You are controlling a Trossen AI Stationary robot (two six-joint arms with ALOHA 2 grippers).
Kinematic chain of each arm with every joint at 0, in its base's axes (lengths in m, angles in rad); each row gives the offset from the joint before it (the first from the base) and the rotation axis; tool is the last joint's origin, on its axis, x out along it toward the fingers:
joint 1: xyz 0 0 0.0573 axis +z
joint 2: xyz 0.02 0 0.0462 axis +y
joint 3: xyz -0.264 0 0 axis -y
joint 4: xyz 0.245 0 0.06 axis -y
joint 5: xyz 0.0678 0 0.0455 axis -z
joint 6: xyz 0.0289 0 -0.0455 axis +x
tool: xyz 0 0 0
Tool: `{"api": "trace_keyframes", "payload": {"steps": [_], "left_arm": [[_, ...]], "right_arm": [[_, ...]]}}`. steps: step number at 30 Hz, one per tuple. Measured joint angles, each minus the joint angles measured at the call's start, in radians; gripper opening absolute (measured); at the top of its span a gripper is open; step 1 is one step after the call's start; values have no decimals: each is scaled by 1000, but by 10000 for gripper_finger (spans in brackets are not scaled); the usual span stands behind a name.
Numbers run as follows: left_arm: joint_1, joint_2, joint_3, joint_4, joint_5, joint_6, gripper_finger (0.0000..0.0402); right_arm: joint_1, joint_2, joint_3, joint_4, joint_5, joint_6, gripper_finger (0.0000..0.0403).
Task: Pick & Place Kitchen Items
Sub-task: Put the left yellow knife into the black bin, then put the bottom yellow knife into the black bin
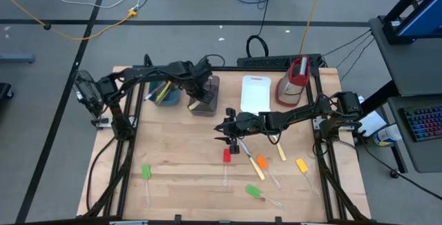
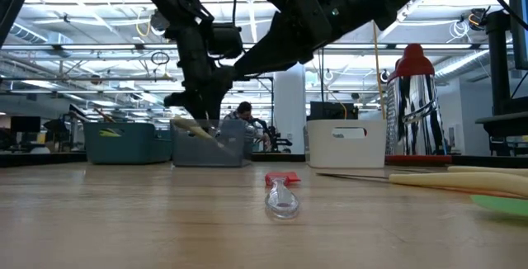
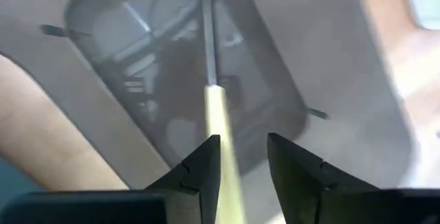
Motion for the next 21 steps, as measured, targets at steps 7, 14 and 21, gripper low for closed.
{"api": "trace_keyframes", "payload": {"steps": [7, 14, 21], "left_arm": [[-14, -87, 0, -5, 43, 27, 122], [-66, -238, 0, -3, -77, 83, 122], [-155, -354, 0, -4, -226, 119, 122]], "right_arm": [[1, 0, -1, -71, 0, 155, 164], [44, 0, -1, -175, 75, 228, 164], [110, -28, 0, -240, 158, 306, 164]]}}
